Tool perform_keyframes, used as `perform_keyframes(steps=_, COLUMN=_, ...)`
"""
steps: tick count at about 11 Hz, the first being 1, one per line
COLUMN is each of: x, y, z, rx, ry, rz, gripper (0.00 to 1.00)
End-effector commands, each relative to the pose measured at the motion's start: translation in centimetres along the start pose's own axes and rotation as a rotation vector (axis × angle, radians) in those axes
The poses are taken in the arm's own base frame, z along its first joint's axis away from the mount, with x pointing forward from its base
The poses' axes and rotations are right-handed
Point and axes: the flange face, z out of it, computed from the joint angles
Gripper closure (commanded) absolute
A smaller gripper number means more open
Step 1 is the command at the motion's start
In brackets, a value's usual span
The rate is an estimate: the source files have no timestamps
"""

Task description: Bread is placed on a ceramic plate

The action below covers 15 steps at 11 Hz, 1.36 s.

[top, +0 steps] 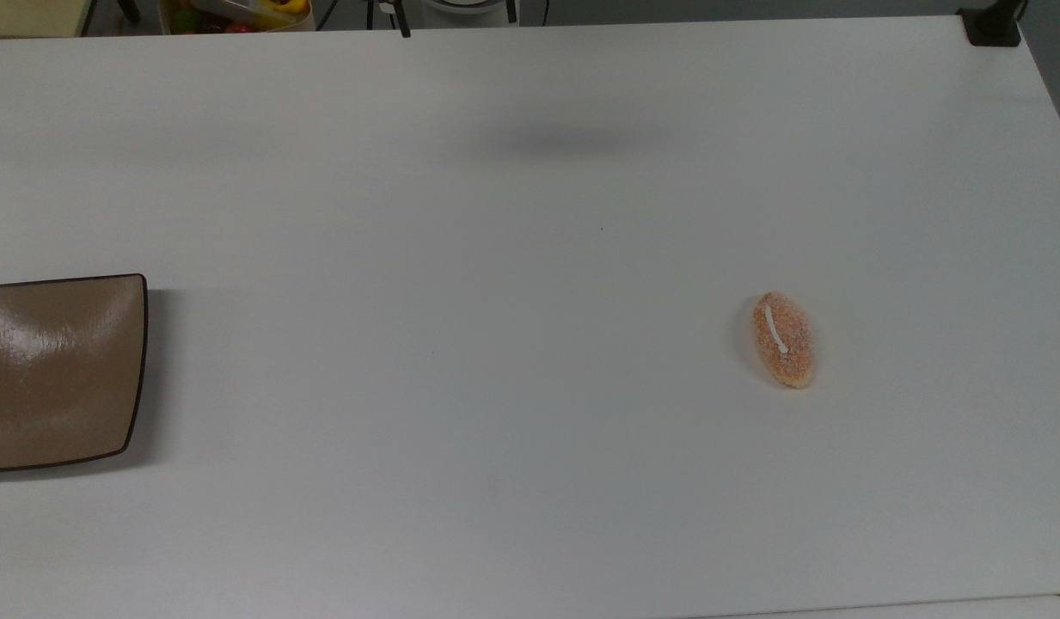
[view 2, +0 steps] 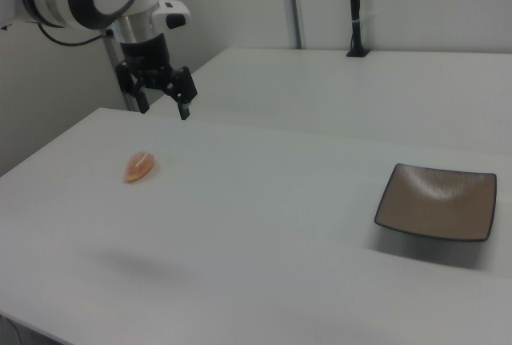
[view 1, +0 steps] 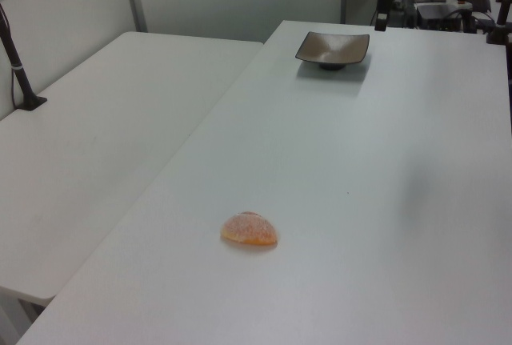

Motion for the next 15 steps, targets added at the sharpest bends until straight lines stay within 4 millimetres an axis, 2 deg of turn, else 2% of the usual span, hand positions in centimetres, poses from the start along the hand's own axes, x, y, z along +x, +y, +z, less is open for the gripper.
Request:
perform_keyframes(steps=1, x=1.5, y=-1.4, z=1.1, rx=-0.009, ry=0.012, rz=-0.032, gripper=0.00)
perform_keyframes(steps=2, x=2.6, y=-1.9, z=0.3, rx=-0.008, ry=0.060, rz=-0.038, gripper=0.00)
perform_keyframes(steps=3, x=3.6, y=-4.0, z=0.5, rx=-0.008, ry=0.072, rz=-0.077, gripper=0.00)
perform_keyframes(steps=5, x=5.3, y=-6.9, z=0.5, rx=-0.005, ry=0.121, rz=-0.116, gripper=0.00)
perform_keyframes(steps=7, x=7.5, y=-10.2, z=1.1, rx=-0.020, ry=0.169, rz=-0.086, gripper=0.00)
perform_keyframes(steps=11, x=10.9, y=-16.6, z=4.1, rx=-0.032, ry=0.308, rz=-0.058, gripper=0.00)
perform_keyframes(steps=12, x=11.6, y=-17.6, z=4.7, rx=-0.021, ry=0.343, rz=-0.046, gripper=0.00)
perform_keyframes(steps=15, x=12.7, y=-21.9, z=7.9, rx=0.025, ry=0.404, rz=-0.014, gripper=0.00)
